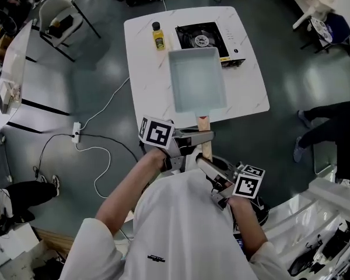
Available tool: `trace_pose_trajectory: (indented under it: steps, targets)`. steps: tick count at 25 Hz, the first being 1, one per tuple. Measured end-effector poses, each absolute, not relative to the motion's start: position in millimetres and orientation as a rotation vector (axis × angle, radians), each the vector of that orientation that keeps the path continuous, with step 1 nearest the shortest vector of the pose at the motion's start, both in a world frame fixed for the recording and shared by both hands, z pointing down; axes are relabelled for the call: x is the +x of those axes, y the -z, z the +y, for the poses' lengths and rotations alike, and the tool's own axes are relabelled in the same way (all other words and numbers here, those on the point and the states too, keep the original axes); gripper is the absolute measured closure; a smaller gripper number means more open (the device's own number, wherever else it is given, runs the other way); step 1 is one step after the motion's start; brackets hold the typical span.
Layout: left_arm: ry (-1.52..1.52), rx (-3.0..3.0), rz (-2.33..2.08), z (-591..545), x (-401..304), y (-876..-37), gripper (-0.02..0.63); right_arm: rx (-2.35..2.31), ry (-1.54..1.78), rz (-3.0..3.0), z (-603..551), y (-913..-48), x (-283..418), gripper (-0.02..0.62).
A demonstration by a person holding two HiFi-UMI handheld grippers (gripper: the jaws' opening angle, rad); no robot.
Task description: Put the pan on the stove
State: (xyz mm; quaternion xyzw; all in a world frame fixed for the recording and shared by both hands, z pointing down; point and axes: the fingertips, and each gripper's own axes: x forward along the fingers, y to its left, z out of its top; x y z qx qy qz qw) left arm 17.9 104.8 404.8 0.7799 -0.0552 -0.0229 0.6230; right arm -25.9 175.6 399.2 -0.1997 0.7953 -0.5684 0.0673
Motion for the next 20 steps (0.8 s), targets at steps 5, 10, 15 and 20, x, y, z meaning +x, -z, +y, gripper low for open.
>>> trace_pose_trajectory:
  steps: [5,10,15,20]
  targets:
    - [0.07,1.798,-0.176,37,37,-407,0.465,-0.52,1.724,2.497,110,-402,-3,0.476]
    - [0.1,1.801,-0.229,-16,45,-408,0.463,-0.45,1.726,2.524,59,-403,9,0.477]
    - [0.122,1.786,-0.257,-46,48,-407,0.463,-0.426,1.752,2.524,30,-401,14,0.477]
    - [0.125,1.791,-0.252,-66,41,-404,0.465,-0.438,1.737,2.531,10,-400,8,0.476]
